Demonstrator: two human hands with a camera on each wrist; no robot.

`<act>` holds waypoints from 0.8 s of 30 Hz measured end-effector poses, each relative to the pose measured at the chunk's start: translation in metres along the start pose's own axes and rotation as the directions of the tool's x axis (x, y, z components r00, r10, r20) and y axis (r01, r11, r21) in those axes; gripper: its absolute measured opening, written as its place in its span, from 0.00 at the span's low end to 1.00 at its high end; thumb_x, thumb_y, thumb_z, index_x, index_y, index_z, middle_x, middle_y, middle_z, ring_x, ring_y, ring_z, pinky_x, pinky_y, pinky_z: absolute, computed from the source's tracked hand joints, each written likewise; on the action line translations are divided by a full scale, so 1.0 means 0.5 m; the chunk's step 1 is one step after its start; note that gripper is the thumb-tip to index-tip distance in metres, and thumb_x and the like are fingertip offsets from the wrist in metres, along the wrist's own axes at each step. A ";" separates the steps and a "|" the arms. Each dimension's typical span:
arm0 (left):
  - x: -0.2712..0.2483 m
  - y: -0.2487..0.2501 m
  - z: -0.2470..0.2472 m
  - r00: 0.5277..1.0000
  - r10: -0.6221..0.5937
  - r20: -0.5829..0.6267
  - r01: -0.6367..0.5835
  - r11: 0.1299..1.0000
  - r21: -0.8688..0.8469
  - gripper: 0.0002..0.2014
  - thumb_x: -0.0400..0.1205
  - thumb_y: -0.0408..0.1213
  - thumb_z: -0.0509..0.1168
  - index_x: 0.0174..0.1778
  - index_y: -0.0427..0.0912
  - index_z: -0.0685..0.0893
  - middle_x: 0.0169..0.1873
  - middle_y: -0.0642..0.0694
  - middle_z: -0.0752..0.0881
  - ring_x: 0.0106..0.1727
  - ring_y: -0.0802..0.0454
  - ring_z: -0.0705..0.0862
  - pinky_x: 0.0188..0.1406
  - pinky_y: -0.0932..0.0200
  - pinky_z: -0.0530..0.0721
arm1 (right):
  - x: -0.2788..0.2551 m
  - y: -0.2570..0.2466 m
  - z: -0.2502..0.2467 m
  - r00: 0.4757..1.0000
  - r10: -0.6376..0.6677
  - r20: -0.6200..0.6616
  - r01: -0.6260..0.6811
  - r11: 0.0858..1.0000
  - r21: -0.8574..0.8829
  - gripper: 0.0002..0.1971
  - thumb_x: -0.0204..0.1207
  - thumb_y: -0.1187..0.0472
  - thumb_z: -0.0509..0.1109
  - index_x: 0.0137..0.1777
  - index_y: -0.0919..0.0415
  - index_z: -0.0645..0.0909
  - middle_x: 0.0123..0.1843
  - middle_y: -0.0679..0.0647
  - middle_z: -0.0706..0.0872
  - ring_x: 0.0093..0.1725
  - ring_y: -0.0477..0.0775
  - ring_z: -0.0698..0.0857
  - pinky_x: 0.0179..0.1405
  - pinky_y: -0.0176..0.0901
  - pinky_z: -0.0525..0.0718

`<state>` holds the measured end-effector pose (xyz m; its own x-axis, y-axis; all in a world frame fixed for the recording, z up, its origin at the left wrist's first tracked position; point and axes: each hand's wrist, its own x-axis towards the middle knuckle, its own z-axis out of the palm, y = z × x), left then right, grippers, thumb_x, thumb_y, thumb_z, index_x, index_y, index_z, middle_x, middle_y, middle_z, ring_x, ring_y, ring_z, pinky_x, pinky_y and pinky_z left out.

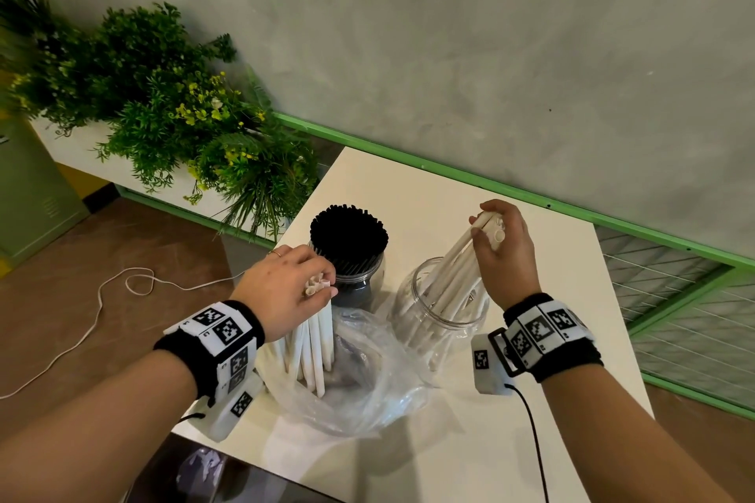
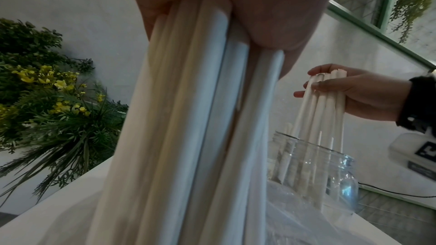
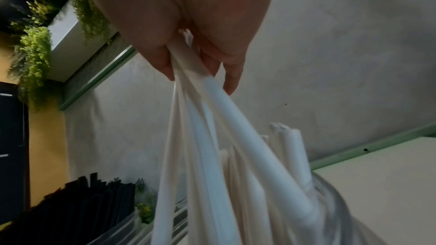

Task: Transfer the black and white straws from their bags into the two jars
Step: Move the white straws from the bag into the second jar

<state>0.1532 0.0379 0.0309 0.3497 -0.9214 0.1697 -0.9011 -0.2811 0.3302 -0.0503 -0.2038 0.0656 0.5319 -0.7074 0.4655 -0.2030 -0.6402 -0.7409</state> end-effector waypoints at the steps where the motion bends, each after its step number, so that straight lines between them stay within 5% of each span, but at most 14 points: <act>1: 0.000 0.000 0.000 1.000 -0.002 0.003 0.002 1.000 0.000 0.18 0.76 0.63 0.49 0.47 0.59 0.79 0.47 0.58 0.78 0.48 0.51 0.75 0.44 0.55 0.76 | 0.000 0.007 -0.001 0.999 0.023 0.026 -0.023 1.000 -0.018 0.16 0.78 0.71 0.65 0.62 0.54 0.75 0.58 0.55 0.82 0.59 0.47 0.80 0.58 0.25 0.72; 3: 0.000 -0.001 0.001 1.000 0.001 0.002 -0.001 1.000 0.004 0.18 0.76 0.63 0.49 0.47 0.59 0.79 0.47 0.59 0.78 0.48 0.50 0.75 0.43 0.55 0.75 | -0.005 0.019 0.002 0.998 0.066 0.021 -0.066 0.998 -0.021 0.14 0.80 0.68 0.66 0.61 0.52 0.75 0.58 0.53 0.83 0.59 0.44 0.80 0.59 0.32 0.75; 6: 0.001 -0.001 0.002 1.000 0.008 0.002 -0.008 1.000 0.008 0.18 0.76 0.63 0.49 0.47 0.59 0.79 0.47 0.59 0.78 0.48 0.51 0.75 0.42 0.58 0.71 | -0.022 0.033 0.009 0.993 0.084 -0.085 -0.088 0.995 -0.043 0.11 0.81 0.64 0.67 0.62 0.58 0.76 0.59 0.53 0.82 0.53 0.27 0.77 0.51 0.15 0.68; 9: 0.001 -0.002 0.000 1.000 0.004 0.009 -0.004 1.000 0.017 0.20 0.75 0.63 0.48 0.48 0.59 0.79 0.47 0.59 0.77 0.48 0.51 0.74 0.42 0.58 0.70 | -0.046 0.052 0.019 0.997 0.078 0.010 -0.076 0.988 -0.134 0.12 0.82 0.60 0.66 0.64 0.59 0.77 0.59 0.52 0.83 0.54 0.39 0.77 0.52 0.16 0.68; 12: 0.000 0.000 -0.001 1.000 -0.001 0.007 0.000 1.000 0.020 0.21 0.75 0.63 0.47 0.48 0.58 0.80 0.48 0.59 0.77 0.48 0.52 0.74 0.42 0.59 0.70 | -0.058 0.066 0.020 0.981 0.132 0.143 -0.112 0.984 -0.136 0.14 0.83 0.55 0.63 0.67 0.53 0.76 0.59 0.47 0.85 0.58 0.50 0.81 0.59 0.38 0.77; 14: 0.000 0.000 -0.001 1.000 0.002 0.006 -0.002 1.000 0.021 0.20 0.75 0.63 0.48 0.48 0.58 0.80 0.48 0.59 0.78 0.49 0.51 0.74 0.42 0.59 0.70 | -0.056 0.061 0.014 0.987 0.126 0.101 -0.115 0.988 -0.103 0.13 0.85 0.55 0.61 0.67 0.54 0.78 0.60 0.45 0.83 0.60 0.50 0.80 0.59 0.37 0.76; 16: 0.000 -0.001 0.000 1.000 0.006 0.002 -0.006 1.000 0.020 0.20 0.76 0.63 0.48 0.48 0.58 0.80 0.47 0.59 0.77 0.48 0.51 0.74 0.42 0.59 0.71 | -0.043 0.049 0.002 0.997 0.068 -0.039 -0.073 0.986 -0.151 0.15 0.83 0.56 0.56 0.61 0.59 0.81 0.58 0.50 0.81 0.57 0.51 0.77 0.52 0.28 0.70; 18: 0.001 -0.001 0.000 1.000 0.005 0.002 -0.005 1.000 0.016 0.19 0.76 0.63 0.48 0.48 0.58 0.80 0.47 0.59 0.77 0.48 0.50 0.74 0.42 0.58 0.72 | -0.025 0.038 -0.015 0.990 0.073 -0.122 -0.096 0.975 -0.202 0.18 0.78 0.55 0.53 0.52 0.62 0.82 0.52 0.53 0.80 0.50 0.52 0.76 0.44 0.34 0.67; 24: 0.002 0.000 0.000 1.000 0.007 0.000 -0.007 1.000 0.013 0.20 0.75 0.63 0.48 0.48 0.58 0.80 0.47 0.58 0.78 0.49 0.51 0.74 0.43 0.60 0.69 | 0.011 0.032 -0.055 0.982 0.182 0.054 -0.151 0.922 -0.357 0.12 0.81 0.61 0.65 0.36 0.62 0.75 0.37 0.57 0.79 0.39 0.60 0.76 0.38 0.47 0.68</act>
<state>0.1536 0.0371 0.0310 0.3433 -0.9233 0.1723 -0.9068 -0.2780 0.3169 -0.0733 -0.2264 0.0698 0.5299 -0.7946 0.2963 -0.5607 -0.5904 -0.5805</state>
